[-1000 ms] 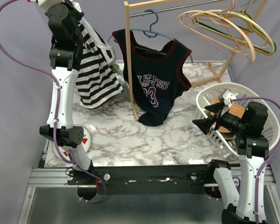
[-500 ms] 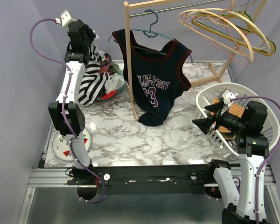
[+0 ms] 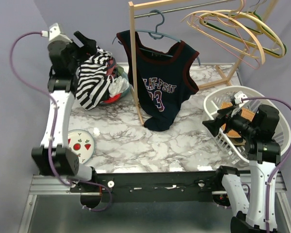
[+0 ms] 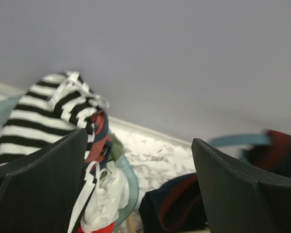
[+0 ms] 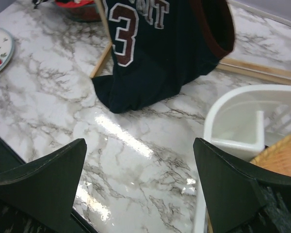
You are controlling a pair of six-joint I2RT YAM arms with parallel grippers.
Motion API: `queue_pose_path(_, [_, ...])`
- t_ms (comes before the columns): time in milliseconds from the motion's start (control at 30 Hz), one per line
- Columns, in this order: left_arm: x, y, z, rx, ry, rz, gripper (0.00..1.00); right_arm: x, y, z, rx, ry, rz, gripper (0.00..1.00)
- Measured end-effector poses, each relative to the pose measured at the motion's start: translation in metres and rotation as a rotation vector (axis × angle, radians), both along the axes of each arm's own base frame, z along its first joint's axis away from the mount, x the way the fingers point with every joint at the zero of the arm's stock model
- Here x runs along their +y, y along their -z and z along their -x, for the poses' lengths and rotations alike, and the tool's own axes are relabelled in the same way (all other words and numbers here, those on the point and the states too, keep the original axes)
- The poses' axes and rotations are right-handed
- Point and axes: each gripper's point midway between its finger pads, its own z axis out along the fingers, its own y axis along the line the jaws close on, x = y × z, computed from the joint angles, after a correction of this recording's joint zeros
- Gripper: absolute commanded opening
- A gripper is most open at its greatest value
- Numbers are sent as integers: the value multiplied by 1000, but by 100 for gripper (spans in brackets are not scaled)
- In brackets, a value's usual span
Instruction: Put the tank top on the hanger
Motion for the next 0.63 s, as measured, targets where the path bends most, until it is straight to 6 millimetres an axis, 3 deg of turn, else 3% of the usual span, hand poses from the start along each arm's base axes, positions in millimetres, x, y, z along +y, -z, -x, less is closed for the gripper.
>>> queue_pose_path(67, [-2,-50,45,-118,17,-23,99,-8,-10,-5,-5,80,-5,100])
queue_pose_path(133, [-8,-84,89,-213,38,-40,99,-16,-23,-8,-30,143,-7,100])
queue_pose_path(200, [-14,-96,125,-268,65,-48,99,-28,-41,-12,-62,248,-17,100])
queue_pose_path(267, [-20,-100,155,-300,95,-52,99,-40,-62,-12,-111,338,-21,100])
queue_pose_path(367, [-28,-90,182,-296,134,-53,99,-55,-87,-13,-174,443,-26,100])
queue_pose_path(467, [-34,-76,197,-264,165,-51,99,-67,-104,-10,-224,525,-27,100])
queue_pose_path(633, [-38,-64,204,-221,191,-54,99,-76,-122,-6,-269,585,-31,100])
